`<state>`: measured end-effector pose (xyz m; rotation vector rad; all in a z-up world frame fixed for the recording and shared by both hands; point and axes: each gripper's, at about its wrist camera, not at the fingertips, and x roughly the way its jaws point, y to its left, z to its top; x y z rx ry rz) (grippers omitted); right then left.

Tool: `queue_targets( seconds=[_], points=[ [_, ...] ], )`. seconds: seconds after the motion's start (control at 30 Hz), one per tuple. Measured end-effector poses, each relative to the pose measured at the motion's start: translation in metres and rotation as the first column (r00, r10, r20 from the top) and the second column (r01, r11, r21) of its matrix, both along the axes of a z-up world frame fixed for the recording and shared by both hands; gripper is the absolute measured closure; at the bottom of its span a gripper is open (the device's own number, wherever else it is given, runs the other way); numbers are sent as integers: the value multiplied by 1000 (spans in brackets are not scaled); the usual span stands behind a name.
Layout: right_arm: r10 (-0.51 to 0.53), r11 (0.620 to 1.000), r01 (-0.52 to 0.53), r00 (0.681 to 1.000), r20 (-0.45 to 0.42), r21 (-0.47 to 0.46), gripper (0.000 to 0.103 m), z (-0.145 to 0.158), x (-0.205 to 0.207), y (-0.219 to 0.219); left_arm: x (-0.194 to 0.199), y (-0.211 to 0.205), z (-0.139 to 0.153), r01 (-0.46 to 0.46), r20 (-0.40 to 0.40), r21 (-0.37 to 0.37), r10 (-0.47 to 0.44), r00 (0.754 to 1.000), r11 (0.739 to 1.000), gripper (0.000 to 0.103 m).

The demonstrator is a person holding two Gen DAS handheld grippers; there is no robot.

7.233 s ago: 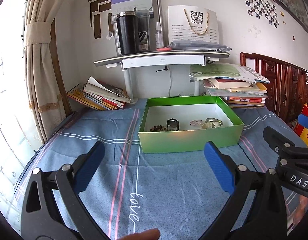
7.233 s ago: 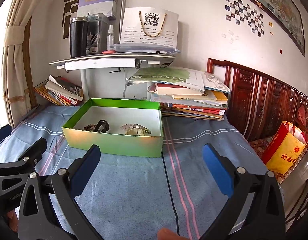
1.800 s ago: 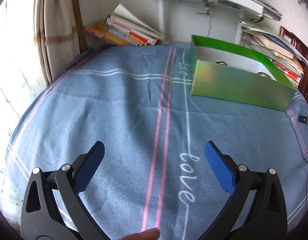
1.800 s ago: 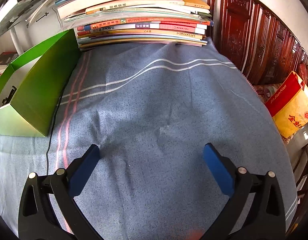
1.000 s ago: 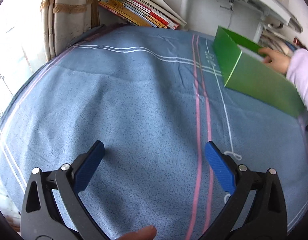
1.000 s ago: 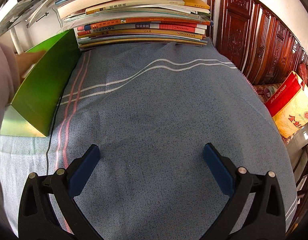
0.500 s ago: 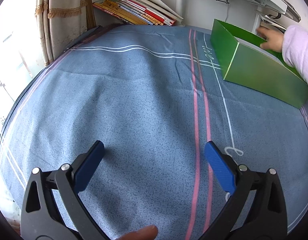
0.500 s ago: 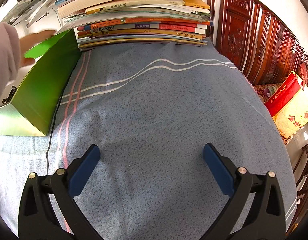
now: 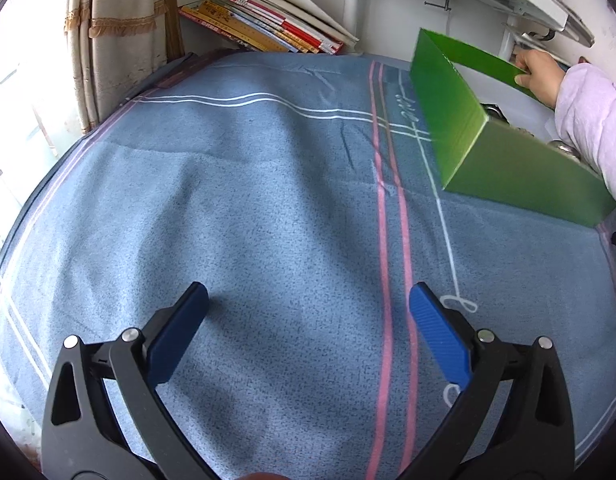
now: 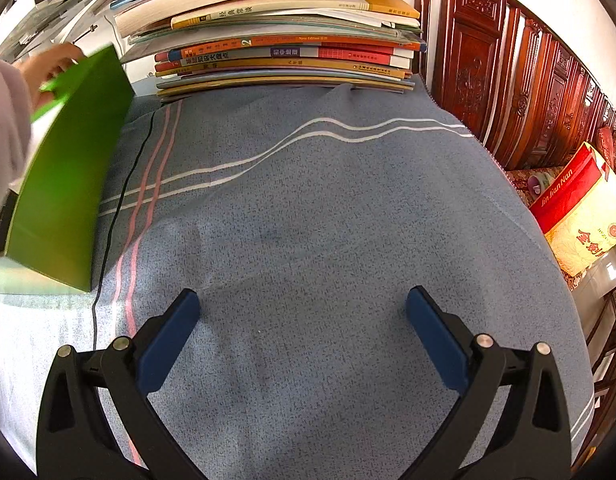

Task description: Organize jewelry

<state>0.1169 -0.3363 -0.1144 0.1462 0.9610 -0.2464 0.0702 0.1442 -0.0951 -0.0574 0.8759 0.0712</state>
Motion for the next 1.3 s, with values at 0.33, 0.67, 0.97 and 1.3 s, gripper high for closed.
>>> queue_targets(
  seconds=[0.33, 0.67, 0.97, 1.3],
  points=[
    [0, 1000, 0, 1000, 0, 0, 2, 0, 0, 0, 1, -8, -1, 28, -12, 36, -27, 1000, 999, 4],
    [0, 1000, 0, 1000, 0, 0, 2, 0, 0, 1, -2, -11, 2, 51, -6, 30, -51, 999, 998, 4],
    [0, 1000, 0, 1000, 0, 1, 2, 0, 0, 1, -9, -18, 7, 77, 28, 54, -79, 996, 996, 4],
    [-1, 1000, 1, 1000, 0, 1, 2, 1, 0, 0, -15, -26, 10, 100, 57, 83, -104, 993, 992, 4]
  ],
)
